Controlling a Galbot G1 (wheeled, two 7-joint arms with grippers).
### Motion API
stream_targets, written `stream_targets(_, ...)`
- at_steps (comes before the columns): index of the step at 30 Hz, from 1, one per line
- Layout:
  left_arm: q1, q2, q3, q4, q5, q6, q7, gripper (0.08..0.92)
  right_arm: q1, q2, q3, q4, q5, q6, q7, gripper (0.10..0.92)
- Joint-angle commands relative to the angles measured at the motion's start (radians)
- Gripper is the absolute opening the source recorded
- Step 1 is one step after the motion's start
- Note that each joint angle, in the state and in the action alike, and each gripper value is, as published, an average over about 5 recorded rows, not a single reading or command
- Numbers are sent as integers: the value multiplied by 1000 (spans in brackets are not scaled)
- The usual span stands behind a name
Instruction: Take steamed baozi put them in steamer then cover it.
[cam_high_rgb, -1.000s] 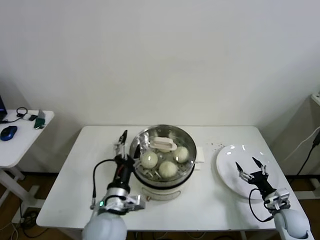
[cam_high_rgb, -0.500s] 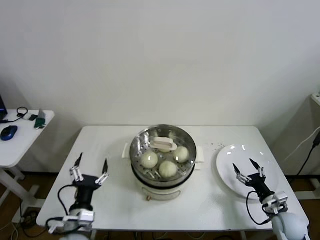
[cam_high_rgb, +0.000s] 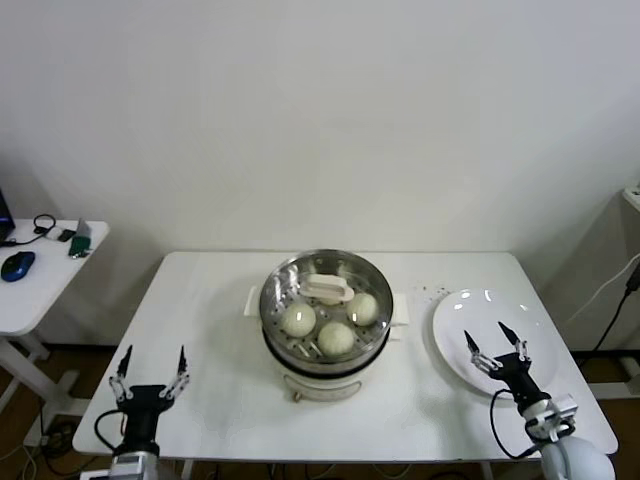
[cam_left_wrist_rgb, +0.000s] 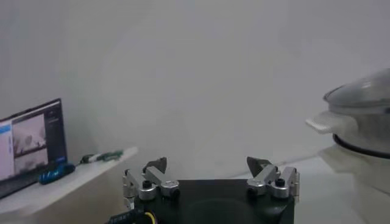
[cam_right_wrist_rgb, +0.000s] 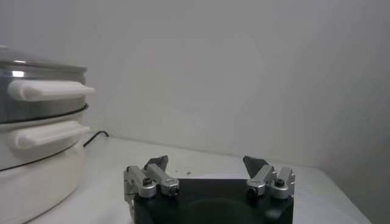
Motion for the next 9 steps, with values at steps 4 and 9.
stream_targets(4,39,-17,-41,27,-101,-69,15,823,-15,13,9,13,2,7,-1,823)
stream_targets(9,46,-15,-43,27,-106,-69,28,823,-18,12,8,20,3,8,-1,823)
